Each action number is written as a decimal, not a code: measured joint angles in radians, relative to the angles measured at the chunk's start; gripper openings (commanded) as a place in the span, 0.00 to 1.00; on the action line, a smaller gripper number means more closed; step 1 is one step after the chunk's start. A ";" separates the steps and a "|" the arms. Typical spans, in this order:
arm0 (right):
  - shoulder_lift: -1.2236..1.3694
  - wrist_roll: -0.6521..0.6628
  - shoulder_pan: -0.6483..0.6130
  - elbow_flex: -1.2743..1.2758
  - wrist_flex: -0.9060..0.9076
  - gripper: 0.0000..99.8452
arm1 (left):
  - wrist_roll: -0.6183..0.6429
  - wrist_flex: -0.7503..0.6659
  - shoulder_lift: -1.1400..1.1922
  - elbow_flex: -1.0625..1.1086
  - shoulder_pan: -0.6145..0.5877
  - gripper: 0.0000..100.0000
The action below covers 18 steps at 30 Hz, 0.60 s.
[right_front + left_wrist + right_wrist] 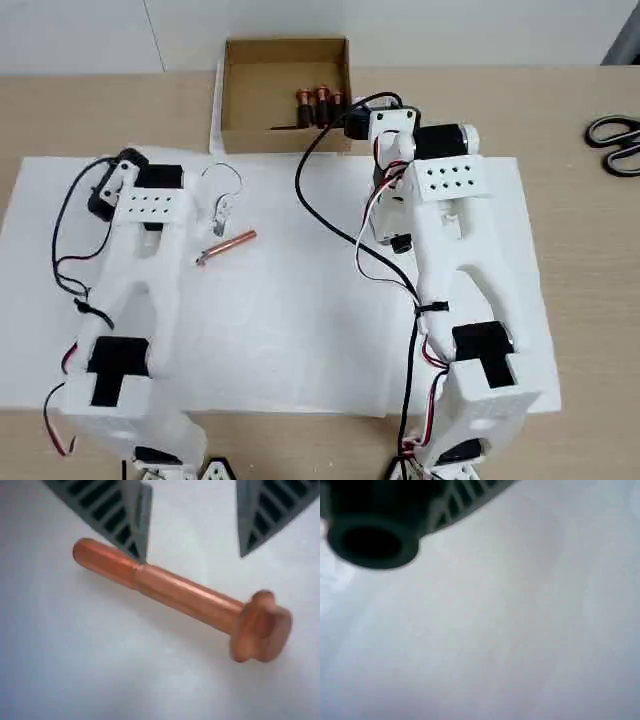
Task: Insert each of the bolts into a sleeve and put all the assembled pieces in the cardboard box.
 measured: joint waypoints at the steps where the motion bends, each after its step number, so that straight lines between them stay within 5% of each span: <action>1: 0.000 0.000 0.000 0.000 0.000 0.00 | 0.014 -0.003 0.012 0.000 0.000 0.12; 18: 0.000 0.000 0.000 0.000 0.000 0.00 | 0.092 -0.049 0.068 0.000 0.020 0.12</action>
